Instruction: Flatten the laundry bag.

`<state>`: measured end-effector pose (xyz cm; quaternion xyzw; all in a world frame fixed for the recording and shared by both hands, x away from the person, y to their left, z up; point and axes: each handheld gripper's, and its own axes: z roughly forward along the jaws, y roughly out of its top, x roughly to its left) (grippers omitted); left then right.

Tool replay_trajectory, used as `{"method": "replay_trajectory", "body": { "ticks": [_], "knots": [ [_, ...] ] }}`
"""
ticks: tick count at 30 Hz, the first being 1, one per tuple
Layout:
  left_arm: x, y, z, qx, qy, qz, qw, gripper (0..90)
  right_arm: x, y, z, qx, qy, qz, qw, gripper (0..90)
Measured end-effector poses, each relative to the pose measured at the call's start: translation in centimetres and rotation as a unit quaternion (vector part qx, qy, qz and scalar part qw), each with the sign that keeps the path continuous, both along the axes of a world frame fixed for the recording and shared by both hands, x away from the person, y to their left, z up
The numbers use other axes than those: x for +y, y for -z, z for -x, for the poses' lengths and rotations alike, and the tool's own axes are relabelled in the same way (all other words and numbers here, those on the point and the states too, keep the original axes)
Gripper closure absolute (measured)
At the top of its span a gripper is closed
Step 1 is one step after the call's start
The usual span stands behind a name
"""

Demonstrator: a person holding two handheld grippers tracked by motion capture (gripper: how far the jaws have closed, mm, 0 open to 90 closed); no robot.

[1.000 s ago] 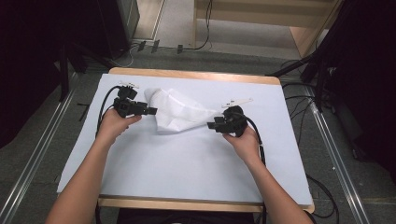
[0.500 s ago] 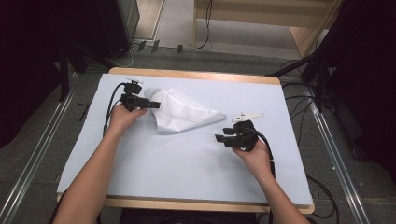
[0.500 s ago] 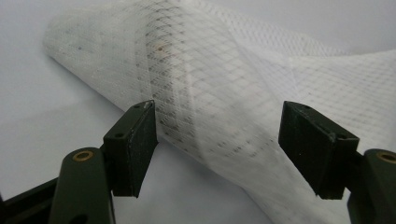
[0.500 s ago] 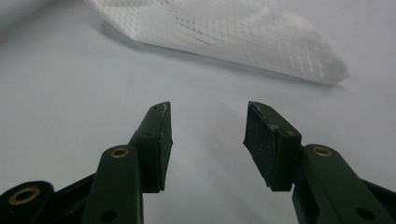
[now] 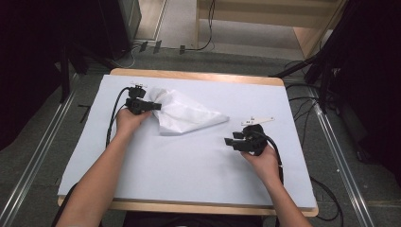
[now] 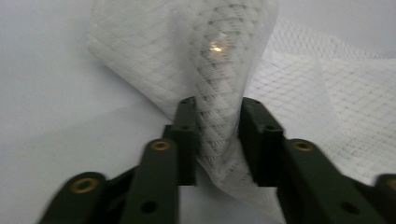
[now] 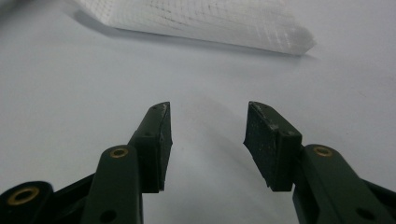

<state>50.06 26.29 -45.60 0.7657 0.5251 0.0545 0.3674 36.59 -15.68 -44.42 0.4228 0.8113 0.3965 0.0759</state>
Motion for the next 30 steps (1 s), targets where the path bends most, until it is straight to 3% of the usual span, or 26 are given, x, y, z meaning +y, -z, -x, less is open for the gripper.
{"method": "replay_trajectory", "body": {
  "ticks": [4, 7, 19, 30],
  "knots": [
    [-0.2, -0.3, 0.2, 0.002, 0.001, 0.009, 1.0000, 82.1, 0.2, 0.1, -0.1, 0.000, -0.003, 0.000, 1.0000, 50.5],
    [-0.2, -0.9, 0.4, -0.006, 0.007, 0.024, 0.9997, 85.7, 0.3, 0.2, -0.2, 0.003, -0.006, 0.002, 1.0000, 50.6],
    [-1.1, -4.7, 2.7, -0.056, 0.044, 0.042, 0.9966, 86.4, 0.3, 0.4, -0.6, 0.003, -0.006, 0.001, 1.0000, 50.6],
    [-2.4, -6.3, 4.5, -0.064, 0.083, 0.063, 0.9925, 86.3, -0.7, 0.4, -1.2, 0.006, 0.017, -0.004, 0.9998, 49.7]
  ]
}}
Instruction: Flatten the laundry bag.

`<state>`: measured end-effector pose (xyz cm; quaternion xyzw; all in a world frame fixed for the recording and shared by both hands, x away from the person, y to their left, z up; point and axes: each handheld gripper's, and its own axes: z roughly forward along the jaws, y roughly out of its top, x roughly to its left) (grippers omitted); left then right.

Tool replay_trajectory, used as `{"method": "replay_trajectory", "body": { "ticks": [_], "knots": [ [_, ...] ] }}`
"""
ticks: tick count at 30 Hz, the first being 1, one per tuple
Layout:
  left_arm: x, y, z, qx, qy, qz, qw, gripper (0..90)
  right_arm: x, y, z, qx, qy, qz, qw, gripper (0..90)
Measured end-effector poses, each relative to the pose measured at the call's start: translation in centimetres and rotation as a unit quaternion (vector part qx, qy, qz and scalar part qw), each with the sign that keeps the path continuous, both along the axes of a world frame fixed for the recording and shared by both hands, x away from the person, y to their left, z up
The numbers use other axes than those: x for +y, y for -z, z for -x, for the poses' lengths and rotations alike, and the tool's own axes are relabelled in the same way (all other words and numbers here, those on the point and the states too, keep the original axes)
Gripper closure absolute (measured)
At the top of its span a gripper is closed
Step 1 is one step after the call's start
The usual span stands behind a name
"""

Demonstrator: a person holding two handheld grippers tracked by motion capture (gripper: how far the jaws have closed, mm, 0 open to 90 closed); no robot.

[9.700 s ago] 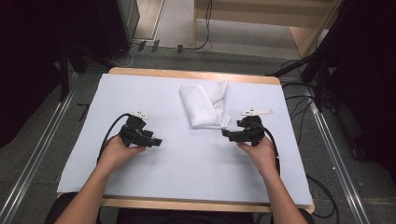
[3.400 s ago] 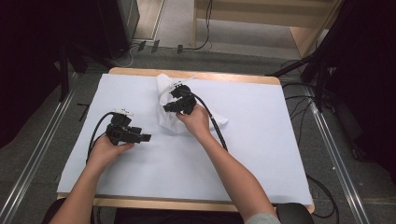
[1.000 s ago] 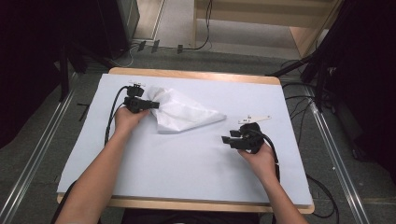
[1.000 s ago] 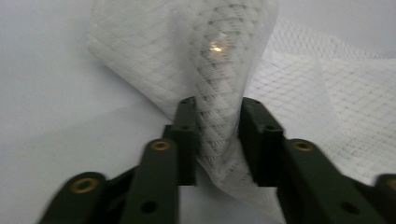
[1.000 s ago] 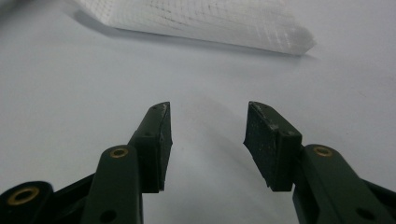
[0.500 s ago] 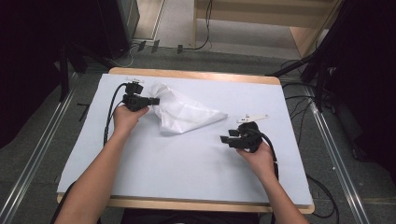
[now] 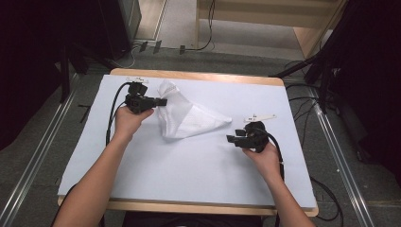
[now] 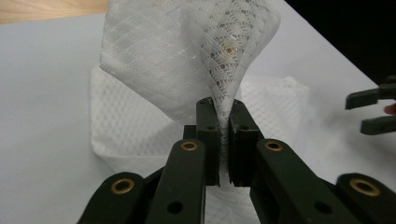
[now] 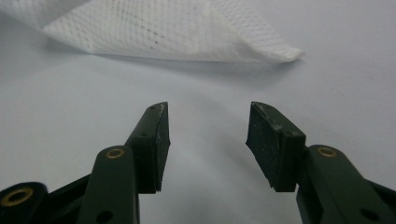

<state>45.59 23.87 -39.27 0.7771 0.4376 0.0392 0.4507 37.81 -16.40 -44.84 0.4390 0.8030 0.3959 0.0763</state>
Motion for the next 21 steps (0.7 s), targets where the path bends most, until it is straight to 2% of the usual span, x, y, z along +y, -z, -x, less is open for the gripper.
{"method": "replay_trajectory", "body": {
  "ticks": [5, 8, 11, 17, 21],
  "knots": [
    [-0.7, -0.7, 1.3, -0.013, 0.015, -0.003, 0.9998, 86.1, -0.4, 0.1, -0.4, -0.001, 0.007, 0.005, 1.0000, 50.4],
    [-1.4, -1.1, 2.2, -0.018, 0.027, -0.008, 0.9994, 86.1, -0.6, 0.3, -0.8, -0.005, 0.012, 0.018, 0.9997, 51.2],
    [-2.1, -1.3, 3.1, -0.023, 0.042, -0.014, 0.9988, 85.9, -0.9, 0.4, -1.2, 0.001, 0.022, 0.013, 0.9997, 50.6],
    [-3.4, -1.1, 4.8, -0.021, 0.071, -0.009, 0.9973, 85.2, -1.2, 0.3, -1.7, 0.000, 0.026, 0.014, 0.9996, 50.4],
    [-4.2, -0.8, 5.8, -0.019, 0.093, -0.015, 0.9953, 85.0, -1.1, 0.2, -1.9, -0.003, 0.025, 0.017, 0.9995, 50.5]
  ]
}}
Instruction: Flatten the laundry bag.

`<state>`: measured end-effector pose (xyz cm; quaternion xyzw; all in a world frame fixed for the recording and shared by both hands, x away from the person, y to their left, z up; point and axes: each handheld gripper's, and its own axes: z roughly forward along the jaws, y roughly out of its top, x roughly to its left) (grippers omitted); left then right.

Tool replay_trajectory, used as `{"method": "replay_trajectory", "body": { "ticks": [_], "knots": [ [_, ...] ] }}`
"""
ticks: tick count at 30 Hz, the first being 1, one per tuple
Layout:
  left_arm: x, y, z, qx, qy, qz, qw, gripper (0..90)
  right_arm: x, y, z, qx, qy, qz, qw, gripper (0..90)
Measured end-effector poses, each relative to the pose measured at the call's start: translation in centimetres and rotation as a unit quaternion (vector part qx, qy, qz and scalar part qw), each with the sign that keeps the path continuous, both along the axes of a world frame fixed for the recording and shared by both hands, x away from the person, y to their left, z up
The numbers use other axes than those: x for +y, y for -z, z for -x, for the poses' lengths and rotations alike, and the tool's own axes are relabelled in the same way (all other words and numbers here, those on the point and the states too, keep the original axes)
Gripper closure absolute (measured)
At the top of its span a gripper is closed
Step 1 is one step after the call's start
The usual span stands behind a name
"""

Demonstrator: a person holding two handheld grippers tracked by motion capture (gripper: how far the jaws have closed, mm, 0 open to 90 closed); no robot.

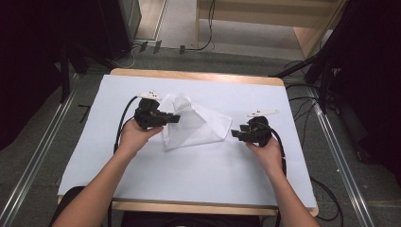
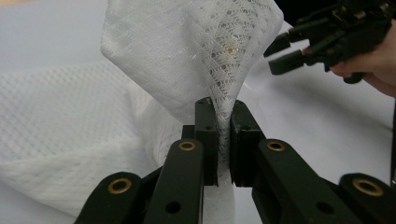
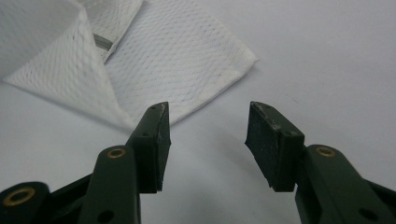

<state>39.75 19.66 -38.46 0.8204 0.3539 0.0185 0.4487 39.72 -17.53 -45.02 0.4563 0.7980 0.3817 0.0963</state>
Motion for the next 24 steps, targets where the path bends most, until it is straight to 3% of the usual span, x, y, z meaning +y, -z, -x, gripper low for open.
{"method": "replay_trajectory", "body": {
  "ticks": [4, 7, 9, 13, 24],
  "knots": [
    [-0.3, 0.4, 1.1, 0.005, 0.012, -0.008, 0.9999, 84.9, 0.1, -0.1, -0.1, 0.000, -0.002, 0.002, 1.0000, 50.8],
    [-0.5, 0.9, 1.9, 0.010, 0.020, -0.006, 0.9997, 83.7, 0.2, -0.2, -0.3, -0.002, -0.003, 0.000, 1.0000, 50.8],
    [-0.7, 1.6, 2.3, 0.019, 0.033, 0.007, 0.9993, 82.9, 0.3, -0.2, -0.4, -0.003, 0.001, -0.001, 1.0000, 50.8],
    [-1.8, 2.7, 3.0, 0.025, 0.055, -0.017, 0.9980, 82.9, 0.5, -0.4, -0.6, -0.008, 0.000, -0.003, 1.0000, 50.8],
    [-3.1, 3.6, 5.3, 0.040, 0.083, -0.030, 0.9953, 80.9, 1.2, -0.5, -1.2, -0.005, -0.006, -0.003, 1.0000, 50.8]
  ]
}}
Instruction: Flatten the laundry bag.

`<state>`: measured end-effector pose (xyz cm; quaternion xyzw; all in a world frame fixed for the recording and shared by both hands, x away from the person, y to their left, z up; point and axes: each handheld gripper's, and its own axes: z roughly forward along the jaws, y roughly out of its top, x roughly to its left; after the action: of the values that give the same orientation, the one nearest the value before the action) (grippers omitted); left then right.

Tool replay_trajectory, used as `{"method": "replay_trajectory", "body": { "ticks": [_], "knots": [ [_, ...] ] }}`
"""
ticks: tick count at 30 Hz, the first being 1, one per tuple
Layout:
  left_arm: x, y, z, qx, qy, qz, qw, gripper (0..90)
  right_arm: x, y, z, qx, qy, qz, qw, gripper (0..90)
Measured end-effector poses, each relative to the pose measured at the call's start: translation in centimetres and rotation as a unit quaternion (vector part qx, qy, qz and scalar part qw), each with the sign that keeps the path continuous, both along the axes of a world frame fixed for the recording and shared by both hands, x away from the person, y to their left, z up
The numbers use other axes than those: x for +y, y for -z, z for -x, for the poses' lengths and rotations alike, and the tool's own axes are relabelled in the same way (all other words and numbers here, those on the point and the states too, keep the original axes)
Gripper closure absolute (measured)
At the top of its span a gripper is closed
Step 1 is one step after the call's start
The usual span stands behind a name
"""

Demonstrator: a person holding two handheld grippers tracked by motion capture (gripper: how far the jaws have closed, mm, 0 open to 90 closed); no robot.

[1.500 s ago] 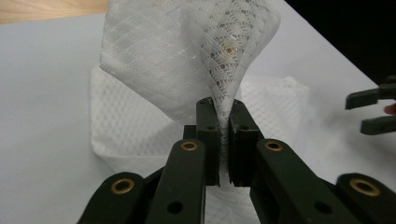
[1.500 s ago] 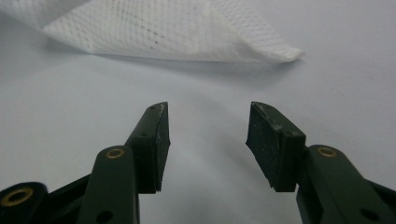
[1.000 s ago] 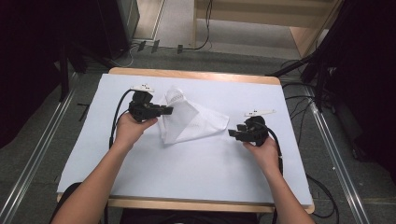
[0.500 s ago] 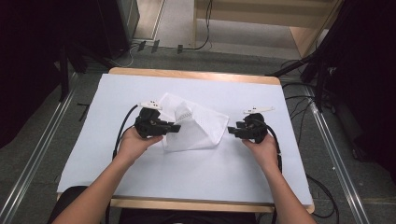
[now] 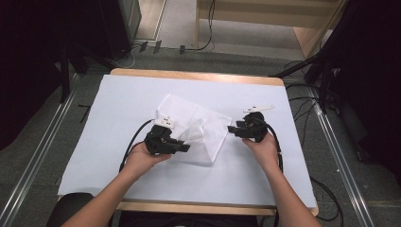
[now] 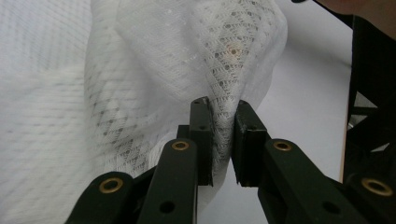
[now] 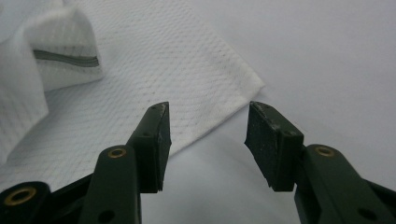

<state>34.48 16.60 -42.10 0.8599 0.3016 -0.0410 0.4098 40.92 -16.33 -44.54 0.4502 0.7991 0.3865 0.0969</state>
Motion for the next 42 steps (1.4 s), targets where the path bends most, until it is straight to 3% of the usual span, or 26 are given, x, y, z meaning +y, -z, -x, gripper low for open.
{"method": "replay_trajectory", "body": {
  "ticks": [5, 7, 15, 20, 25, 30, 35, 37, 42],
  "knots": [
    [-0.3, 0.1, 0.8, -0.003, 0.009, -0.009, 0.9999, 76.8, 0.5, 0.0, -0.3, -0.001, -0.007, 0.001, 1.0000, 50.9],
    [-0.1, -0.1, 0.9, -0.003, 0.007, -0.003, 1.0000, 75.1, 0.7, 0.0, -0.4, -0.001, -0.009, 0.002, 1.0000, 51.0],
    [0.9, -1.4, 1.3, 0.008, 0.007, 0.001, 0.9999, 57.0, 1.4, 0.1, -0.9, 0.002, -0.017, 0.002, 0.9998, 51.1],
    [2.5, -2.7, 1.4, 0.020, -0.002, 0.026, 0.9995, 50.1, 1.5, 0.1, -1.1, -0.001, -0.020, 0.001, 0.9998, 51.3],
    [4.0, -3.8, 1.4, -0.003, -0.023, 0.027, 0.9994, 50.1, 1.4, 0.1, -1.3, 0.002, -0.015, 0.002, 0.9999, 51.3],
    [4.8, -3.3, 0.7, -0.002, -0.047, 0.014, 0.9988, 49.9, 1.3, 0.3, -1.7, 0.004, -0.008, 0.005, 0.9999, 51.2],
    [5.1, -2.8, 0.2, 0.003, -0.053, 0.005, 0.9986, 49.8, 1.6, 0.6, -3.6, 0.000, 0.011, 0.010, 0.9999, 50.4],
    [5.2, -2.6, 0.1, 0.002, -0.058, -0.001, 0.9983, 49.8, 1.7, 0.8, -4.6, 0.010, 0.019, 0.009, 0.9997, 50.1],
    [6.0, -2.3, -0.2, 0.007, -0.070, 0.004, 0.9975, 49.5, 1.7, 1.8, -5.9, 0.011, 0.020, 0.045, 0.9987, 51.3]
  ]
}}
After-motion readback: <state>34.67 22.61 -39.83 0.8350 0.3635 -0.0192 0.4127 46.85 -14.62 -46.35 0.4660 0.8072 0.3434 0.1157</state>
